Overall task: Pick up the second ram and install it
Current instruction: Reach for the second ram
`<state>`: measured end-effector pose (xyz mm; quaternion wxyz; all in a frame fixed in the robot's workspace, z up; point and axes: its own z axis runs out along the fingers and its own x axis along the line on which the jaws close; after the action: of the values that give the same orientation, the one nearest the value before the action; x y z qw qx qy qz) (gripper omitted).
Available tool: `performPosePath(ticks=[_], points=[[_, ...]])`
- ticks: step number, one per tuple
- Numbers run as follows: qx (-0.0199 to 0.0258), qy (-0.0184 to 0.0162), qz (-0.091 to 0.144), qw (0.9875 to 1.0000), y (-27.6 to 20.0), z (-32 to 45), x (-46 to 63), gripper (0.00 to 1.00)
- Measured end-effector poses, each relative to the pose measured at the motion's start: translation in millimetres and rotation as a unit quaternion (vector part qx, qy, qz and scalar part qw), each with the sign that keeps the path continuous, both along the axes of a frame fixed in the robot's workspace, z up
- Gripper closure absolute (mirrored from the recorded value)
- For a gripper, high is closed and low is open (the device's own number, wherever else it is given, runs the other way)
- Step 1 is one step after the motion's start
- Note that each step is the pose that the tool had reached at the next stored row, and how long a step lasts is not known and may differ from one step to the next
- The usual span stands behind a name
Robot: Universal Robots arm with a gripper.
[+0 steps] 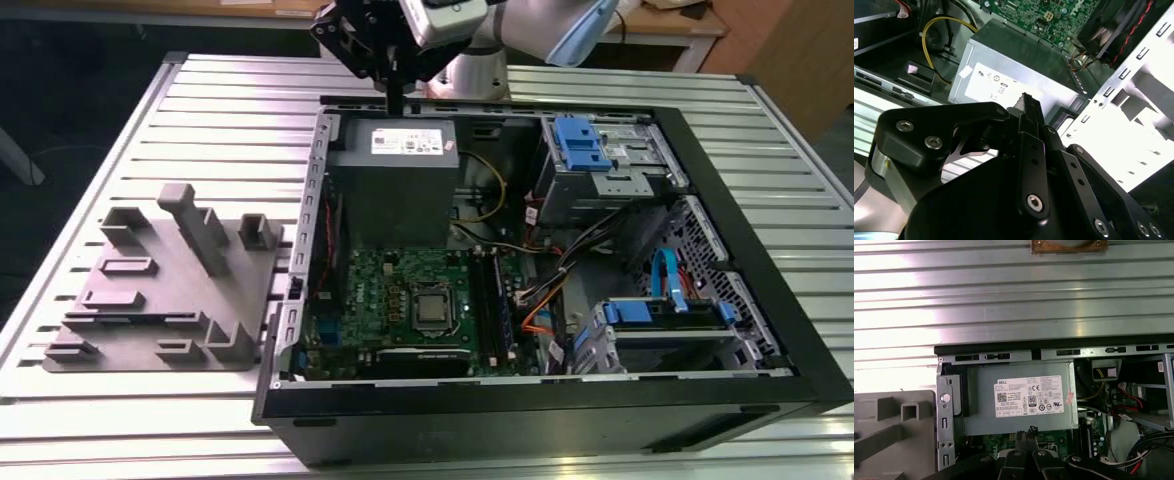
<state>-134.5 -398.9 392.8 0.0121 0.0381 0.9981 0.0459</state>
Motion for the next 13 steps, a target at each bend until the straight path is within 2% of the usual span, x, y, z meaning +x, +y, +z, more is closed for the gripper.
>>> performPosePath(ticks=[13], points=[[0.0,0.0,0.0,1.0,0.0,-0.7,-16.7,0.93]])
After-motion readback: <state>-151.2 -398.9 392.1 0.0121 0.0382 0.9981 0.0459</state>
